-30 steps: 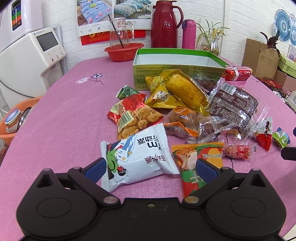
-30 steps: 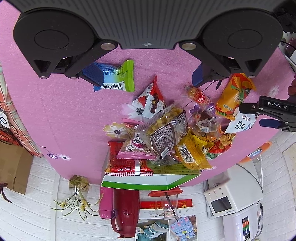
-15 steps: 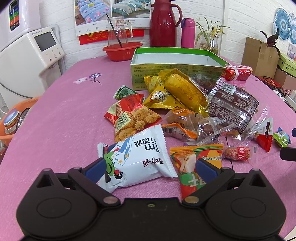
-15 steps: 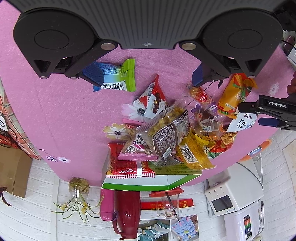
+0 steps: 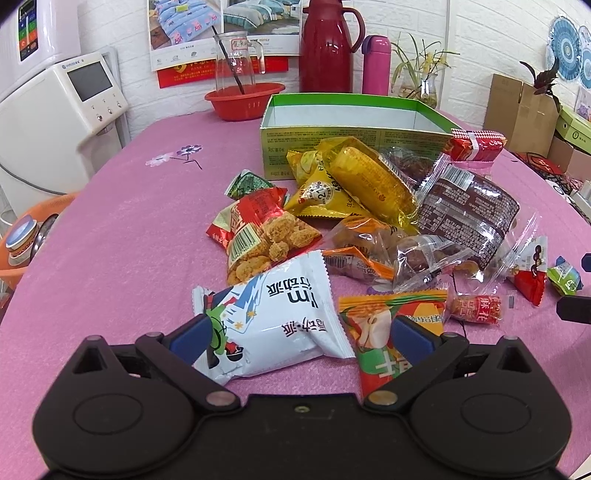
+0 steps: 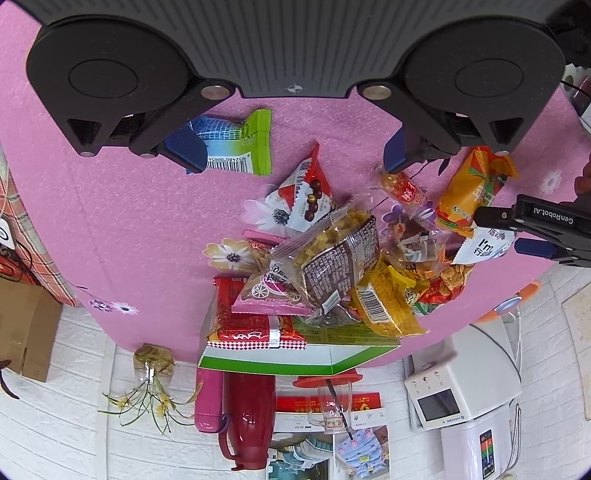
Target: Organize snacks
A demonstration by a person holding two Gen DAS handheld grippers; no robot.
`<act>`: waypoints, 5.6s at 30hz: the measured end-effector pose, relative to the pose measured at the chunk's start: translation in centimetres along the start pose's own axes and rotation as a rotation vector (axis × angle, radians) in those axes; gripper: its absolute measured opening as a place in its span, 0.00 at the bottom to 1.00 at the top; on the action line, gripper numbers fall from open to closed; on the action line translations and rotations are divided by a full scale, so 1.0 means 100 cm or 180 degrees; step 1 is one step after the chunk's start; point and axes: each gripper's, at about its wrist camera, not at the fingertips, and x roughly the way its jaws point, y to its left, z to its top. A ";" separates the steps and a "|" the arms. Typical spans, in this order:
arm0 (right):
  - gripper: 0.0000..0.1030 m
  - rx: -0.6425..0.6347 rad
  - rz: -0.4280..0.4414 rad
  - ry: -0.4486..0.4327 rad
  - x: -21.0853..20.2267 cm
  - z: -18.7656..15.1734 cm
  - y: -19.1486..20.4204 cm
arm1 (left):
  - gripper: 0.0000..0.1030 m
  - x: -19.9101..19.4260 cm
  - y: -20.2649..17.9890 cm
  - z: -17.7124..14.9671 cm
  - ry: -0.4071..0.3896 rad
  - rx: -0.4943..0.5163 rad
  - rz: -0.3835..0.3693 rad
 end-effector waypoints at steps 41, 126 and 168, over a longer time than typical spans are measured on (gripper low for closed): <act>1.00 0.0000 0.0749 -0.0282 0.041 0.035 -0.026 | 0.59 0.015 -0.048 0.071 -0.0042 0.0198 -0.1126; 1.00 -0.0315 0.0347 -0.0921 0.063 0.163 -0.049 | 1.00 0.089 -0.003 0.193 -0.0581 -0.0470 -0.1182; 1.00 -0.0172 -0.0032 -0.0388 0.045 0.081 -0.089 | 0.63 0.102 -0.097 0.139 -0.0017 -0.0032 -0.1861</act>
